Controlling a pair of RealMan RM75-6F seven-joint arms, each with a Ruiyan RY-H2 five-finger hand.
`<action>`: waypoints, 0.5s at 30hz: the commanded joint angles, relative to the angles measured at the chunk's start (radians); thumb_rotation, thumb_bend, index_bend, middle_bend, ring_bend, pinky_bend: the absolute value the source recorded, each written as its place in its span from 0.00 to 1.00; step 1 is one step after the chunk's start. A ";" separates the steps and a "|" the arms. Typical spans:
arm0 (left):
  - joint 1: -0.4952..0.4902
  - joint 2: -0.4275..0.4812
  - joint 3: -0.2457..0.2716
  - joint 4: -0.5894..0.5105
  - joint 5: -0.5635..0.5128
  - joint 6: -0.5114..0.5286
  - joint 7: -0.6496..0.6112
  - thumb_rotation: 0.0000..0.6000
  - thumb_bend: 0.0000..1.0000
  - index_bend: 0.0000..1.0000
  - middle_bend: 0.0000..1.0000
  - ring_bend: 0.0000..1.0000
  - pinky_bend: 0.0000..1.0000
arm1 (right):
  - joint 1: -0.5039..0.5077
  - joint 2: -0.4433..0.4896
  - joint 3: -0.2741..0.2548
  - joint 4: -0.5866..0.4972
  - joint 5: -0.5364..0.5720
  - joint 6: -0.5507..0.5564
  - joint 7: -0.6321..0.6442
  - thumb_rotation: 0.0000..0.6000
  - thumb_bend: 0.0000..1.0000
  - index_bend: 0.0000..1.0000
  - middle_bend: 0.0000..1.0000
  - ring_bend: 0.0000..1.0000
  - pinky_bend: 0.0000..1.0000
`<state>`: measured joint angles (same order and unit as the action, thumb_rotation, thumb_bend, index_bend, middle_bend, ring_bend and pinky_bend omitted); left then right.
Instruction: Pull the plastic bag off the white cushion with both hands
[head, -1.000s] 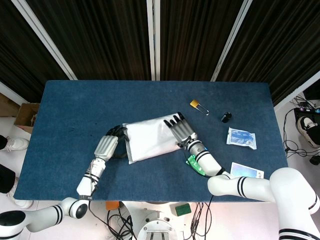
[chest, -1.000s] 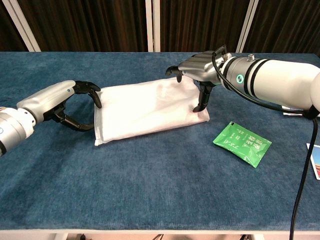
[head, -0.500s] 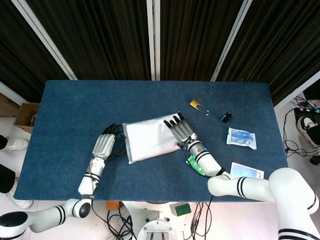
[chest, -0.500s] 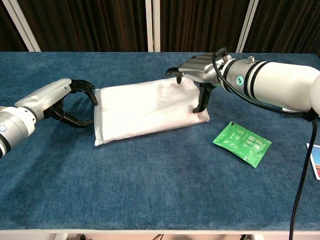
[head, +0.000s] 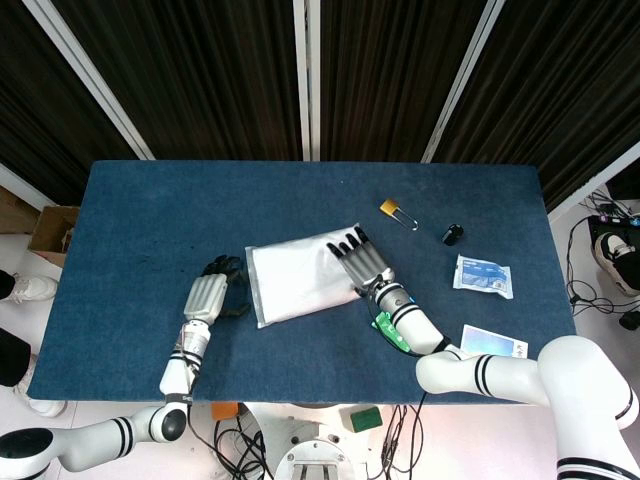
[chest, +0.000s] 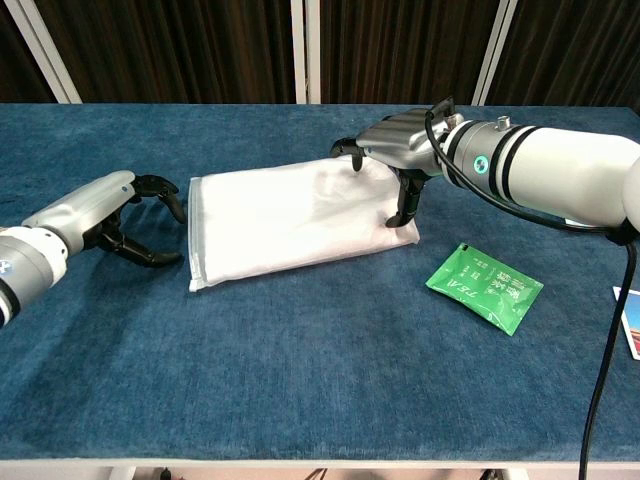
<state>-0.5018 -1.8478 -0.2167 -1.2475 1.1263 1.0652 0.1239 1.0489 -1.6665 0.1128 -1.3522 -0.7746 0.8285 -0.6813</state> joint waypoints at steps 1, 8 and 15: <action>-0.005 0.001 -0.005 -0.021 0.003 -0.023 -0.046 1.00 0.23 0.41 0.12 0.03 0.12 | -0.001 0.000 -0.001 0.001 -0.001 0.001 0.002 1.00 0.14 0.10 0.22 0.07 0.06; -0.030 -0.017 -0.013 -0.008 0.037 -0.027 -0.080 1.00 0.24 0.41 0.11 0.02 0.12 | -0.006 0.000 -0.002 0.004 -0.005 0.003 0.009 1.00 0.15 0.10 0.22 0.07 0.06; -0.060 -0.024 -0.003 0.016 0.059 -0.048 -0.064 1.00 0.25 0.40 0.11 0.02 0.12 | -0.008 -0.004 -0.002 0.012 -0.010 -0.001 0.019 1.00 0.15 0.10 0.22 0.07 0.06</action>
<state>-0.5569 -1.8703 -0.2238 -1.2361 1.1794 1.0196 0.0539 1.0409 -1.6702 0.1112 -1.3404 -0.7843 0.8273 -0.6619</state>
